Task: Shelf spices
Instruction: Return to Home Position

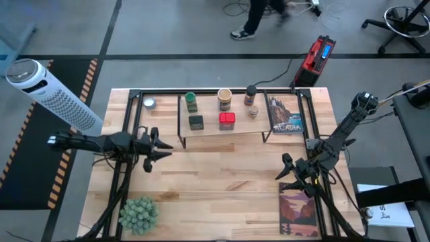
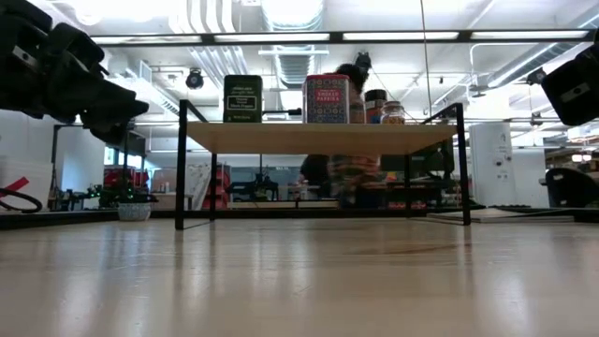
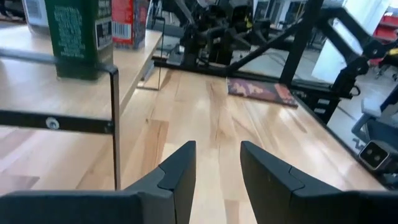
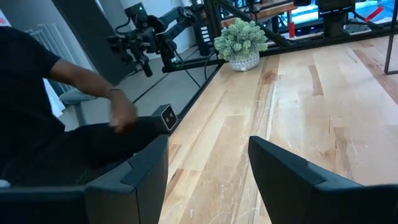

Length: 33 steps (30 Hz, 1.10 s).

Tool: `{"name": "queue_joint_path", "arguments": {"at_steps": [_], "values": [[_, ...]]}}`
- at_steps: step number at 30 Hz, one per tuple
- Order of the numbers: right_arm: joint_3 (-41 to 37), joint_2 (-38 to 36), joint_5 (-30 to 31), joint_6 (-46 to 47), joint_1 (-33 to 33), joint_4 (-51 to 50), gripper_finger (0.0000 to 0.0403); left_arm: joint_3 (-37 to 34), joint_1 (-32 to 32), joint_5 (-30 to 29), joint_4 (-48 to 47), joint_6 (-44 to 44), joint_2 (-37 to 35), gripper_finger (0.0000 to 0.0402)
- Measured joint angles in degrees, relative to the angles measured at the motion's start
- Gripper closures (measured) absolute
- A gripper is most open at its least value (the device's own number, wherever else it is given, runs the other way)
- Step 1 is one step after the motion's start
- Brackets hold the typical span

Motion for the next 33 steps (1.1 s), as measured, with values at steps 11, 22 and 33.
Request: {"name": "queue_joint_path", "arguments": {"at_steps": [11,22,33], "values": [[0.11,0.0,0.0,0.0,0.0,0.0,0.0204,0.09,0.0,-0.02,0.06,0.02,4.7,0.0287],[0.11,0.0,0.0,0.0,0.0,-0.02,0.0204,0.15,0.0,-0.02,0.24,0.02,8.38,0.0287],[0.22,-0.57,-4.58,2.47,0.0,-4.61,0.0204,0.22,0.0,-0.04,0.22,0.02,10.98,0.0287]]}}
